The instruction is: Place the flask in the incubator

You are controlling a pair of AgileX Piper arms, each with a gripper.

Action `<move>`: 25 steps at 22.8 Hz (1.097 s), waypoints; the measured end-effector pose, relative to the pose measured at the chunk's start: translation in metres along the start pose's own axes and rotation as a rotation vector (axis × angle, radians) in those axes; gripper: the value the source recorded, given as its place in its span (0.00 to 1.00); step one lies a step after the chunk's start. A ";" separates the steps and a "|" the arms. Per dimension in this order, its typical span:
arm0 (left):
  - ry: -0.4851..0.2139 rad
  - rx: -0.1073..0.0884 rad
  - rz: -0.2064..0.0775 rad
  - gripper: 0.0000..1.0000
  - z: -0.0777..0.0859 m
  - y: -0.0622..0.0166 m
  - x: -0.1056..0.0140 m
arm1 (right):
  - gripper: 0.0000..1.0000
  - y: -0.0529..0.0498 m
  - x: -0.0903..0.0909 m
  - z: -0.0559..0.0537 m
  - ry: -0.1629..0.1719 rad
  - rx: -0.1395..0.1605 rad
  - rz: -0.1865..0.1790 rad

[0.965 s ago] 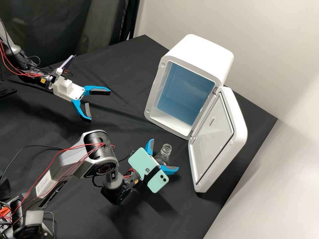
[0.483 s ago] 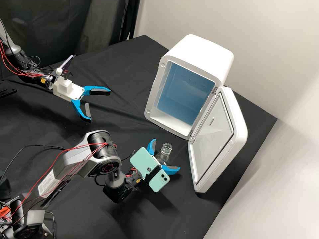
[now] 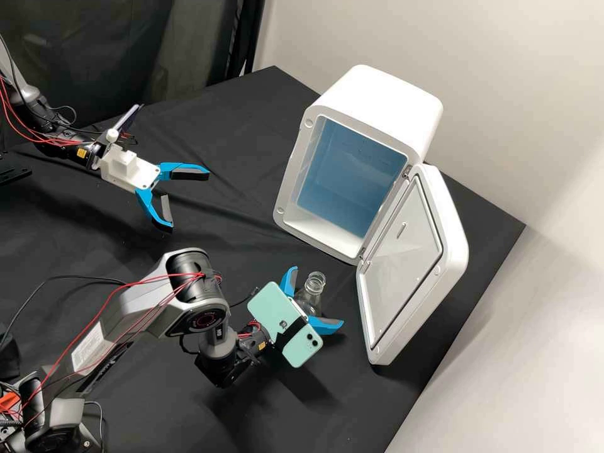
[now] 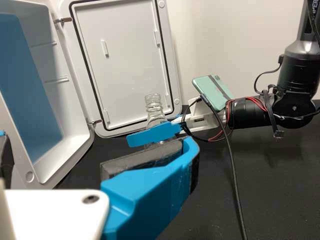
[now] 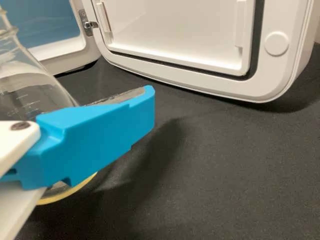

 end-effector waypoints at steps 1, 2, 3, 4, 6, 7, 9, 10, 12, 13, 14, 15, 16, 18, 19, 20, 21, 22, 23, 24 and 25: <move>0.000 0.000 0.000 1.00 0.000 0.0000 0.000 | 0.00 0.000 -0.001 0.000 -0.001 0.000 -0.001; 0.000 0.000 0.000 1.00 0.000 0.0000 0.000 | 0.00 0.000 -0.002 -0.001 0.000 0.000 0.000; 0.000 0.000 0.000 1.00 0.000 0.0000 0.000 | 0.00 0.000 -0.003 -0.002 0.000 0.000 0.000; 0.000 0.000 0.000 1.00 0.000 0.0000 0.000 | 0.00 0.001 -0.003 -0.003 0.002 -0.001 0.002; 0.000 0.000 0.000 1.00 0.000 0.0000 0.000 | 0.00 0.002 -0.003 -0.004 0.005 -0.002 0.004; 0.000 0.000 0.000 1.00 0.000 0.0000 0.000 | 0.00 0.002 -0.003 -0.004 0.005 -0.003 0.005; 0.000 0.000 0.000 1.00 0.000 0.0000 0.000 | 0.00 0.002 -0.003 -0.004 0.005 -0.003 0.005; 0.000 0.000 0.000 1.00 0.000 0.0000 0.000 | 0.00 0.002 -0.003 -0.004 0.005 -0.003 0.005; 0.000 0.000 0.000 1.00 0.000 0.0000 0.000 | 0.00 0.001 -0.004 -0.004 0.001 -0.001 0.001; 0.000 0.000 0.000 1.00 0.000 0.0000 0.000 | 0.00 0.001 -0.005 -0.004 0.000 0.000 0.000; 0.000 0.000 0.000 1.00 0.000 0.0000 0.000 | 0.00 0.001 -0.005 -0.004 0.000 0.000 0.000; 0.000 0.000 0.000 1.00 0.000 0.0000 0.000 | 0.00 0.000 -0.005 -0.004 -0.001 0.000 -0.001; 0.000 0.000 0.000 1.00 0.000 0.0000 0.000 | 0.00 0.000 -0.005 -0.004 -0.001 0.000 -0.001; 0.000 0.000 0.000 1.00 0.000 0.0000 0.000 | 0.00 0.000 -0.005 -0.004 -0.001 0.000 -0.001; 0.000 0.000 0.000 1.00 0.000 0.0000 0.000 | 0.00 0.000 -0.005 -0.004 -0.001 0.000 -0.001; 0.000 0.000 0.000 1.00 0.000 0.0000 0.000 | 0.00 0.000 -0.005 -0.004 -0.001 0.000 -0.001; 0.000 0.000 0.000 1.00 0.000 0.0000 0.000 | 0.00 0.000 -0.005 -0.004 -0.001 0.000 -0.001; 0.000 0.000 0.000 1.00 0.000 0.0000 0.000 | 0.00 0.000 -0.005 -0.004 -0.001 0.000 -0.001; 0.000 0.000 0.000 1.00 0.000 0.0000 0.000 | 0.00 0.000 -0.005 -0.004 -0.001 0.000 -0.001; 0.000 0.000 0.000 1.00 0.000 0.0000 0.000 | 0.00 0.000 -0.005 -0.003 -0.002 0.001 -0.001; 0.000 0.000 0.000 1.00 0.000 0.0000 0.000 | 0.00 0.000 -0.005 -0.003 -0.002 0.001 -0.001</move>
